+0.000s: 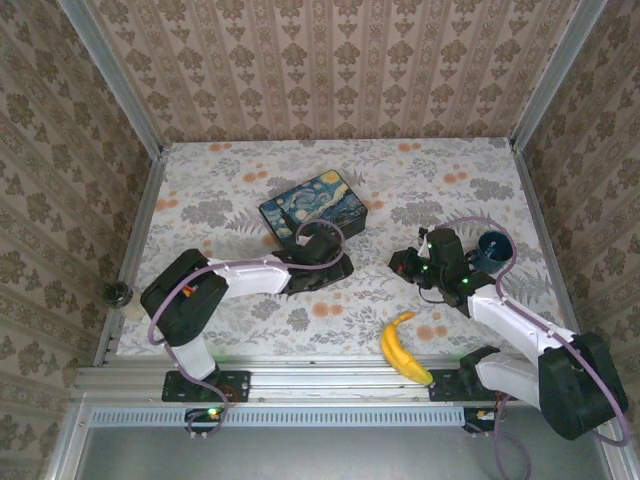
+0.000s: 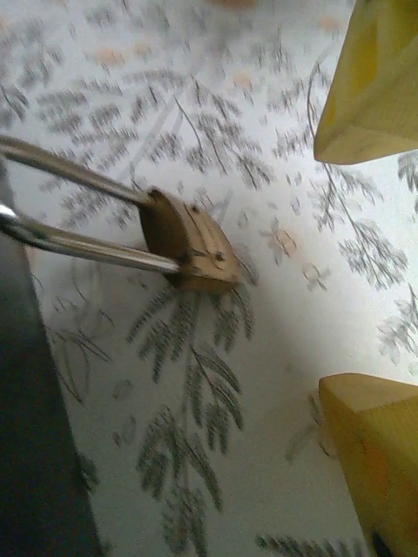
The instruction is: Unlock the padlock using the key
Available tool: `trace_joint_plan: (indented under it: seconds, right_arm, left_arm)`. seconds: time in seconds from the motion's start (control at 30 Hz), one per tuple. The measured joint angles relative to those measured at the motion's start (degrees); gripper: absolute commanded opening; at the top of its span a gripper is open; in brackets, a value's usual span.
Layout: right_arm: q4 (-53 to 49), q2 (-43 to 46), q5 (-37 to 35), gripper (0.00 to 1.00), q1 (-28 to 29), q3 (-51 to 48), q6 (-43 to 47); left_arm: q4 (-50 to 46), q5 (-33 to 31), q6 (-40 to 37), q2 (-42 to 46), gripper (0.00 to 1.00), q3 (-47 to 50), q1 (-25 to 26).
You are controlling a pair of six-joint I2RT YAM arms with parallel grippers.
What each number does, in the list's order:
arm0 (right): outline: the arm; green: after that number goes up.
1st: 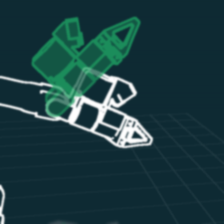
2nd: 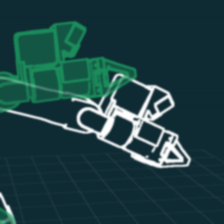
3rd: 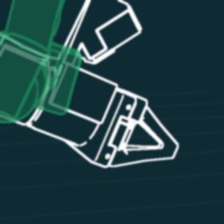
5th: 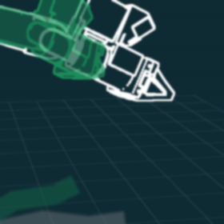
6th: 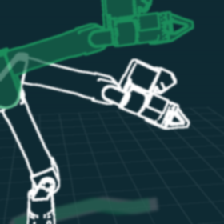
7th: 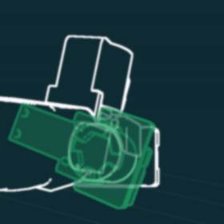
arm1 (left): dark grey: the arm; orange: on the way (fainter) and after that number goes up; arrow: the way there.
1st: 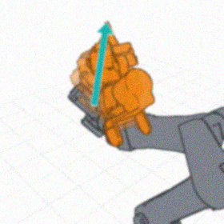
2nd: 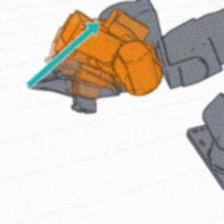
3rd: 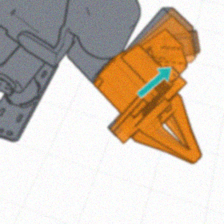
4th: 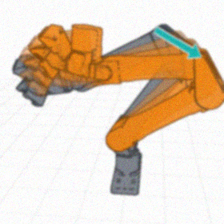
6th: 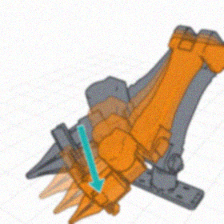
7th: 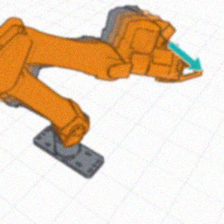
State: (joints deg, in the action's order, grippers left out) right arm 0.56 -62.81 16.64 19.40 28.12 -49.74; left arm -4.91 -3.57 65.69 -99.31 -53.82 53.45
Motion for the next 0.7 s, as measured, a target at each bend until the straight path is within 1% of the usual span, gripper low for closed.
trace_joint_plan:
  seconds: [0.1, 0.2, 0.27, 0.47, 0.7]
  right_arm:
    - [-0.7, 0.4, -0.6, 0.00, 0.0, 0.0, 1.1]
    - [-1.0, 0.5, -1.1, 0.00, 0.1, 0.0, 2.1]
    - [-1.0, 0.5, -1.3, 0.00, 0.1, 0.0, 2.6]
    - [-0.7, 0.5, -1.3, 0.00, 0.2, -0.3, 3.4]
    - [0.6, -0.7, -1.2, 0.00, 0.2, -1.5, 3.4]
  left_arm:
    - [-9.6, -7.1, -0.5, -2.4, 0.63, -6.3, 2.5]
    - [-14.8, -12.0, -0.6, -5.6, 0.62, -11.8, 3.8]
    - [-17.1, -14.4, -0.4, -7.6, 0.60, -14.4, 4.3]
    - [-22.3, -19.1, 1.3, -12.8, 0.59, -19.5, 4.9]
    - [-24.1, -23.5, 3.4, -15.2, 0.64, -23.6, 5.4]
